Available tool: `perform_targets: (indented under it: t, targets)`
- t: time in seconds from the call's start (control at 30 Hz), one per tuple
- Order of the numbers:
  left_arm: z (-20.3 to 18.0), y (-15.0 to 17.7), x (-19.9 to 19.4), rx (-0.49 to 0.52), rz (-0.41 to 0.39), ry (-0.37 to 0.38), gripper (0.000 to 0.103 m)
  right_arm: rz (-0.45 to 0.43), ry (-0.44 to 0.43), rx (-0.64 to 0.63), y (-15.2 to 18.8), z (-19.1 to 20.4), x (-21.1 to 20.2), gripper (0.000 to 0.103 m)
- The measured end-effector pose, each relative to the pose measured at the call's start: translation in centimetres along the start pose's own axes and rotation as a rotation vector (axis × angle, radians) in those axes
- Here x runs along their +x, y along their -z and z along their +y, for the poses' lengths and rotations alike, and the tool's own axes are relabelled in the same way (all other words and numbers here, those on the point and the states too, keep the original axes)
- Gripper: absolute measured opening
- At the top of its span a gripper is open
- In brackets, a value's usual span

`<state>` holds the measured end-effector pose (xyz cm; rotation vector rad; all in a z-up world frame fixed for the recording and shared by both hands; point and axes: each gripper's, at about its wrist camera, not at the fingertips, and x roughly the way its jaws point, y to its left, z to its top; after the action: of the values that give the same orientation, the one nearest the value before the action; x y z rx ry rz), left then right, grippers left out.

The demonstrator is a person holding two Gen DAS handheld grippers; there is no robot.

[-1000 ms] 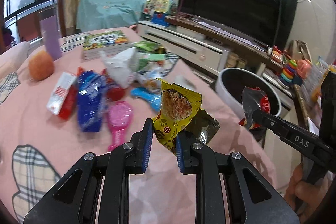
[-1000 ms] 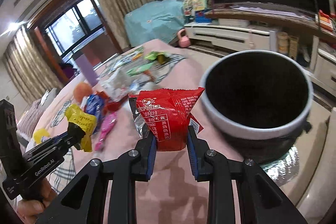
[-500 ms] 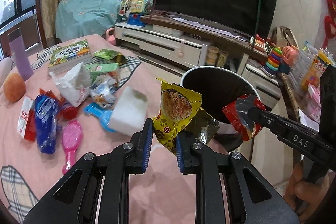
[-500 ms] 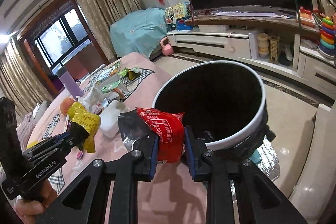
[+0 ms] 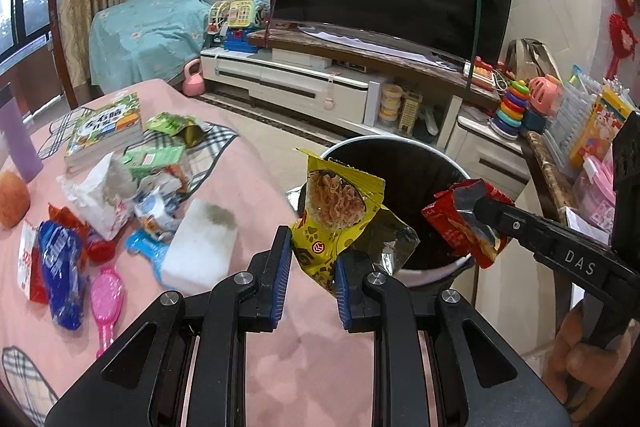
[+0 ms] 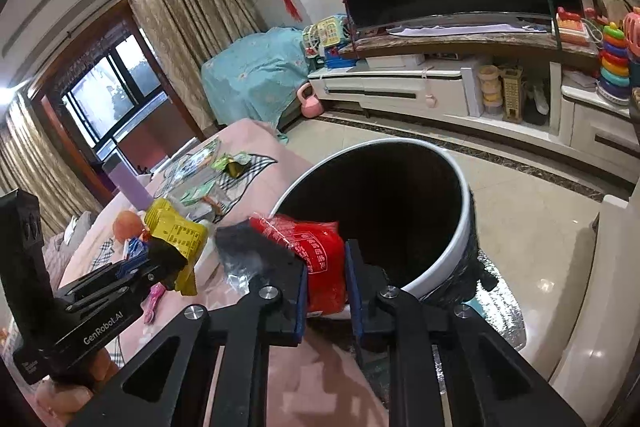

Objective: Collect trash
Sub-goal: 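Carry both bags over the bin and open both tools to drop them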

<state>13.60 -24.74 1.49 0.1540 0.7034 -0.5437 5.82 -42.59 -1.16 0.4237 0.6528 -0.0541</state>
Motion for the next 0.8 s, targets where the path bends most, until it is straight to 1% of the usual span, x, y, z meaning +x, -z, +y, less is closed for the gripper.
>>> perform_targets:
  t: [0.27,0.43,0.5,0.57,0.6,0.67,0.7,0.73,0.77,0.8]
  targets:
    - [-1.6,-1.4,2.5,0.033,0.026,0.010,0.019,0.012,0.020,0.019,-0.9,-1.5,1.7,0.016]
    - [-2.4,-2.0,4.4,0.041,0.065,0.026,0.020,0.024,0.044,0.027,-1.6,-2.7,2.7,0.016]
    - [-2.7,-2.1,5.0,0.048,0.078,0.028,0.020,0.033,0.053,0.033,-1.9,-3.3,3.1,0.018]
    - [-3.0,-2.1,5.6,0.049,0.098,0.031,0.029,0.042,0.054,0.039,-2.0,-3.8,3.4,0.021]
    - [-3.0,-2.1,5.8,0.048,0.103,0.033,0.032,0.045,0.055,0.044,-2.1,-4.0,3.4,0.022]
    - [-3.0,-2.1,6.0,0.046,0.108,0.024,0.050,0.048,0.055,0.052,-2.2,-4.4,3.5,0.035]
    - [-3.2,-2.1,6.0,0.045,0.105,0.022,0.052,0.047,0.055,0.055,-2.2,-4.5,3.4,0.039]
    - [-3.2,-2.0,5.9,0.043,0.103,0.022,0.052,0.045,0.054,0.061,-2.2,-4.6,3.4,0.047]
    - [-3.2,-2.0,5.8,0.042,0.102,0.022,0.053,0.044,0.052,0.063,-2.1,-4.7,3.4,0.051]
    - [-3.1,-2.0,5.7,0.042,0.101,0.021,0.053,0.044,0.051,0.064,-2.1,-4.7,3.3,0.051]
